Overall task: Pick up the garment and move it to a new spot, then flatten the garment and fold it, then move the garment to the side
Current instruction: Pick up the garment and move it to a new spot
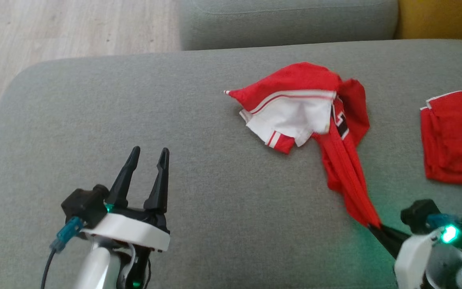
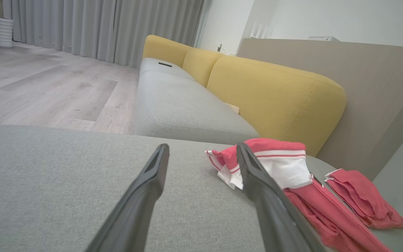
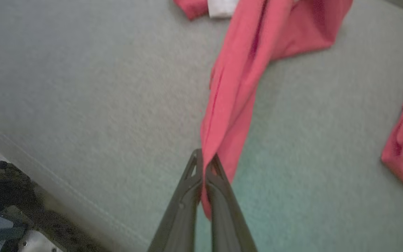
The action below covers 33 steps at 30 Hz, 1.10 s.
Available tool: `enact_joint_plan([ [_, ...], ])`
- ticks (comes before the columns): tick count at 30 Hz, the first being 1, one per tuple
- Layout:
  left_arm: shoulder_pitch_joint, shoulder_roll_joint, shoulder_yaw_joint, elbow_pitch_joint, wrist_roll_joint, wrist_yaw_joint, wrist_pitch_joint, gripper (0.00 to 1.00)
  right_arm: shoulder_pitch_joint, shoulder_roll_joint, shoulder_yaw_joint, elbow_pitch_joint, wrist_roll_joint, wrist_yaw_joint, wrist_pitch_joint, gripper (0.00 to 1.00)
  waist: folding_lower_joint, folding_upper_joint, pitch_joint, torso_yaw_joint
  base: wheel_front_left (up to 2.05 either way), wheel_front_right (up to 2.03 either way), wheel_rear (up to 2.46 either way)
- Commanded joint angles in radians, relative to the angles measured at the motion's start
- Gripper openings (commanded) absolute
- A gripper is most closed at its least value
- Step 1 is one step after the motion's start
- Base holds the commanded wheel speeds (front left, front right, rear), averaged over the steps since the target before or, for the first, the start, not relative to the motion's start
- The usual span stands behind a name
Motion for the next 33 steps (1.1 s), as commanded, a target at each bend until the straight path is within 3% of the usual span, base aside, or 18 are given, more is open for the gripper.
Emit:
enact_joint_plan([
  [1, -0.045, 0.001, 0.038, -0.033, 0.002, 0.004, -0.005, 1.00, 0.008, -0.051, -0.004, -0.036, 0.024, -0.001, 0.031, 0.00, 0.0000, 0.0000, -0.003, -0.008, 0.00, 0.00, 0.00],
  [4, -0.045, 0.001, 0.029, -0.029, -0.002, 0.004, -0.005, 1.00, 0.027, -0.058, -0.027, -0.036, 0.026, -0.001, 0.054, 0.00, 0.0000, 0.0000, -0.005, -0.009, 0.00, 0.00, 0.00],
  [5, -0.045, 0.001, 0.026, -0.028, -0.003, 0.004, -0.005, 1.00, 0.026, -0.045, -0.044, -0.037, 0.023, -0.001, 0.043, 1.00, 0.0000, 0.0000, -0.005, -0.008, 0.00, 0.00, 0.00],
  [12, -0.047, 0.001, 0.021, -0.021, -0.002, 0.002, -0.005, 1.00, -0.020, 0.057, -0.125, -0.066, 0.000, -0.001, -0.036, 1.00, 0.0000, 0.0000, -0.006, 0.010, 0.00, 0.00, 0.00],
  [19, -0.054, 0.001, 0.016, -0.028, -0.001, 0.000, -0.005, 1.00, -0.107, 0.248, -0.206, -0.061, -0.018, -0.001, -0.268, 1.00, 0.0000, 0.0000, 0.001, 0.052, 0.00, 0.00, 0.00],
  [28, -0.059, 0.001, -0.001, -0.042, 0.000, -0.002, -0.005, 1.00, -0.188, 0.425, -0.340, 0.164, -0.039, -0.001, -0.481, 1.00, 0.0000, 0.0000, 0.046, 0.097, 0.00, 0.00, 0.00],
  [33, -0.068, 0.001, -0.012, -0.041, -0.001, -0.002, -0.005, 1.00, -0.248, 0.469, -0.351, 0.293, -0.072, -0.001, -0.524, 1.00, 0.0000, 0.0000, 0.077, 0.117, 0.00, 0.00, 0.00],
])
